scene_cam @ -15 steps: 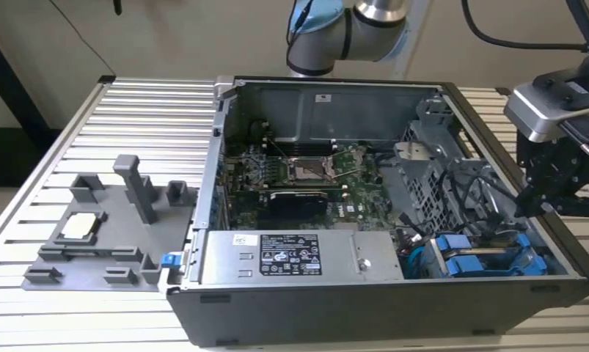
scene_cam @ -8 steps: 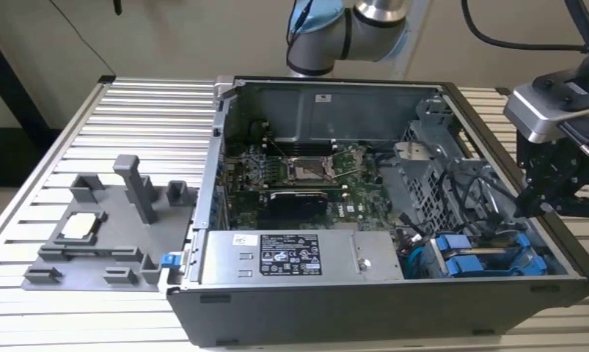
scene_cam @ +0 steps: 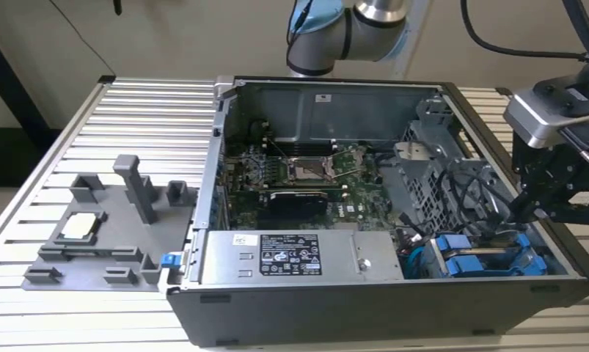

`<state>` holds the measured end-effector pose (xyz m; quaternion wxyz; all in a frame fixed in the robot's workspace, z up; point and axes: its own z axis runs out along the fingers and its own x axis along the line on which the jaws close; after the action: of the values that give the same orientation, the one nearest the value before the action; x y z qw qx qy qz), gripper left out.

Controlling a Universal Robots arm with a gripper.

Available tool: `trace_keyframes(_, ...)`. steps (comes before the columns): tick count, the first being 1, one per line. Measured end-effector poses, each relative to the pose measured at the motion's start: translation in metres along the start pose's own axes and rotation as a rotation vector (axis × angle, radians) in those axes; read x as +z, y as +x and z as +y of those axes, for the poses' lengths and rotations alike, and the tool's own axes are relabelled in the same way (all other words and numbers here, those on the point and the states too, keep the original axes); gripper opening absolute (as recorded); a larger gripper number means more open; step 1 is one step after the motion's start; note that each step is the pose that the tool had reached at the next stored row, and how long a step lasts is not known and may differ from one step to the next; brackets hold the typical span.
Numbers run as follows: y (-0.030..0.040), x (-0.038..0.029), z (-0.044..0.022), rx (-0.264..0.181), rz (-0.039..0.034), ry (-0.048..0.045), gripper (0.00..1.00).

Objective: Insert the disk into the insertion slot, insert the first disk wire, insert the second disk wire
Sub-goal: 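Insert the second disk wire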

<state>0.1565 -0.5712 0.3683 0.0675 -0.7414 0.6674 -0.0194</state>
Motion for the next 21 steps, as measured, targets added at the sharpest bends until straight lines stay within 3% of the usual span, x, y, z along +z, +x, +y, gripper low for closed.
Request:
trace_keyframes(3, 0.0027, 0.0027, -0.0008, 0.001, -0.0010, -0.0096, 0.20)
trace_keyframes(11, 0.0068, 0.0133, -0.0002, 0.017, -0.0007, -0.0127, 0.20)
trace_keyframes(17, 0.0087, 0.0185, 0.0001, 0.031, -0.0006, -0.0235, 0.20)
trace_keyframes(20, 0.0095, 0.0213, -0.0014, 0.032, -0.0047, -0.0312, 0.20)
trace_keyframes(21, 0.0100, 0.0233, -0.0043, 0.034, -0.0189, -0.0335, 0.20)
